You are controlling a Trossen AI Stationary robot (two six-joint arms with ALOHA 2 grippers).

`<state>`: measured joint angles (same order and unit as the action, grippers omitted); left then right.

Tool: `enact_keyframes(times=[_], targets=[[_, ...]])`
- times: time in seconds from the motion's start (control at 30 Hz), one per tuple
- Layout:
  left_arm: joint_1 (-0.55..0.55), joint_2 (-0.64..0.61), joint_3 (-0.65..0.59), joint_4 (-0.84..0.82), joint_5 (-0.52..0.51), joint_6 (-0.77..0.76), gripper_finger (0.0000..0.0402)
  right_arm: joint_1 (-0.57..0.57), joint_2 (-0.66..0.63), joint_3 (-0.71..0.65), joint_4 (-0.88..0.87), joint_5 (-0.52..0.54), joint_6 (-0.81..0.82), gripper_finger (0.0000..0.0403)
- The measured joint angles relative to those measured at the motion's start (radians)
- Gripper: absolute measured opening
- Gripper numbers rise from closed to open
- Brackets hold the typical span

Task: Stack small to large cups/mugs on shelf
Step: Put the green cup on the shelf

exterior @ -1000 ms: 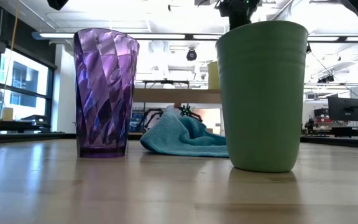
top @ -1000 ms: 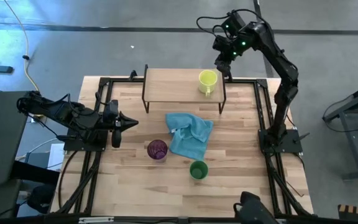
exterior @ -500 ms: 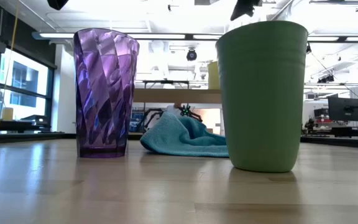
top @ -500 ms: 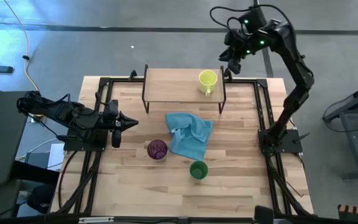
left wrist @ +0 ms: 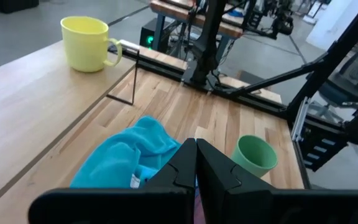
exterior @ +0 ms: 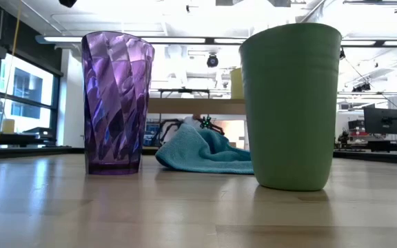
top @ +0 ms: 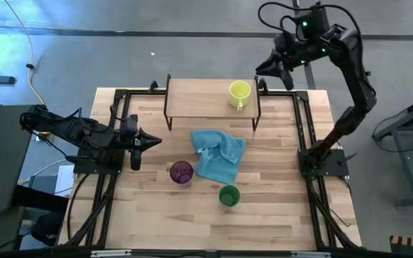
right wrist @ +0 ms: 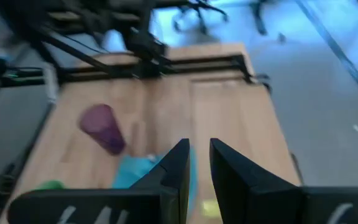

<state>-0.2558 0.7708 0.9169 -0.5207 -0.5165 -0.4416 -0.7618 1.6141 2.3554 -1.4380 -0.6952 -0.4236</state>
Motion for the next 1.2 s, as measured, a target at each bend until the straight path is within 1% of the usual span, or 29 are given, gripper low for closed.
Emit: enact_keyframes(times=[0.17,0.3,0.47,0.57,0.7,0.83,0.9,1.03,1.1,1.2], targets=[[0.000,0.020,-0.001,-0.001,0.002,0.000,0.0001,0.028,-0.027,0.000,-0.002,-0.144,0.001,0.0034],[0.000,0.035,-0.001,0.004,0.008,0.000,0.0001,0.061,-0.044,0.000,-0.016,-0.195,0.004,0.0027],[0.000,0.052,0.000,0.015,0.011,0.013,0.0001,0.100,-0.062,0.000,-0.027,-0.196,0.011,0.0025],[0.000,0.066,0.000,0.069,0.011,0.042,0.0001,0.111,-0.068,0.000,-0.030,-0.196,0.054,0.0025],[0.000,0.085,0.001,0.115,0.031,0.073,0.0001,0.123,-0.074,0.000,-0.056,-0.197,0.060,0.0025],[0.000,0.100,0.001,0.117,0.039,0.074,0.0001,0.144,-0.084,-0.001,-0.065,-0.224,0.068,0.0025],[0.000,0.108,-0.001,0.114,0.066,0.072,0.0001,0.154,-0.088,-0.001,-0.066,-0.249,0.077,0.0025],[0.000,0.149,0.000,0.184,0.117,0.072,0.0001,0.163,-0.103,-0.001,-0.073,-0.255,0.083,0.0025],[0.000,0.184,0.000,0.233,0.150,0.072,0.0001,0.163,-0.113,-0.001,-0.073,-0.255,0.084,0.0025],[0.000,0.242,0.000,0.262,0.184,0.071,0.0001,0.163,-0.121,-0.001,-0.075,-0.255,0.084,0.0025]])
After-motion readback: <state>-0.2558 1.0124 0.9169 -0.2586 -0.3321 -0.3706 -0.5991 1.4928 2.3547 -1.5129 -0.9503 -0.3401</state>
